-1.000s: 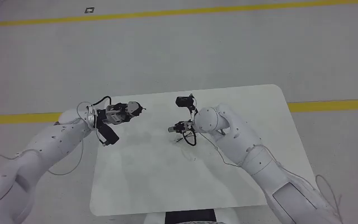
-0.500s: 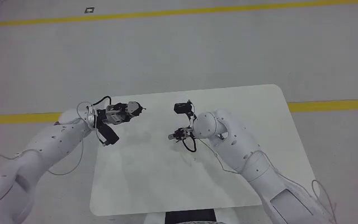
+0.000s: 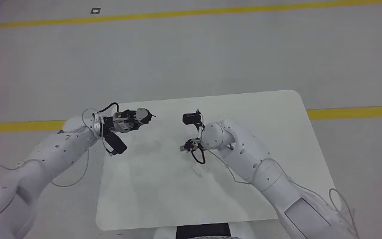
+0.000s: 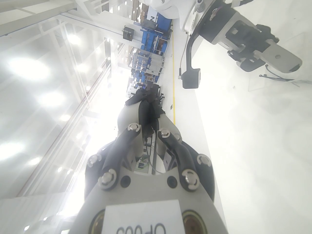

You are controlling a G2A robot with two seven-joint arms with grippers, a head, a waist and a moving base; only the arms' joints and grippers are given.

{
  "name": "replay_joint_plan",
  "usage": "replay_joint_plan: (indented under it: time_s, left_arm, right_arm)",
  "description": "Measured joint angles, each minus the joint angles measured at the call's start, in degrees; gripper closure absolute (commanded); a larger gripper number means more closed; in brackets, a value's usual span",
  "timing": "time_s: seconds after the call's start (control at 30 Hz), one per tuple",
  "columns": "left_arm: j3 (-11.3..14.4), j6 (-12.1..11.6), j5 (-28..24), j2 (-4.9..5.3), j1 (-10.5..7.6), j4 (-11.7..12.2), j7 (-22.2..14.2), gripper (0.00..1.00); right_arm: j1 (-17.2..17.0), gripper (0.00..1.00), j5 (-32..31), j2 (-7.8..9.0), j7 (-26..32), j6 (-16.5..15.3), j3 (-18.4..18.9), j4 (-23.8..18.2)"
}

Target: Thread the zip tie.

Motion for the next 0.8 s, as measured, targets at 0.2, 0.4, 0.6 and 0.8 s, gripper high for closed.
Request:
replay_joint_plan:
  time_s: [0.2,0.4,0.6,0.8]
  left_arm:
    - [0.0,0.0,0.0,0.0,0.0,0.0,0.0,1.0]
    - [0.0,0.0,0.0,0.0,0.0,0.0,0.0,1.0]
    - [0.0,0.0,0.0,0.0,0.0,0.0,0.0,1.0]
    - [0.0,0.0,0.0,0.0,0.0,0.0,0.0,1.0]
  right_arm:
    - [0.4,0.59,-1.1,-0.7,-0.5,0.2,0.9,3.0]
    - [0.6,0.59,-4.1,-1.91,0.4,0.2,2.0,5.0]
    - [0.3,0.58,-9.3,-3.52,2.1,0.2,3.8,6.5]
    - [-0.8,0.58,-15.5,-5.48,3.2,0.2,6.7,6.8]
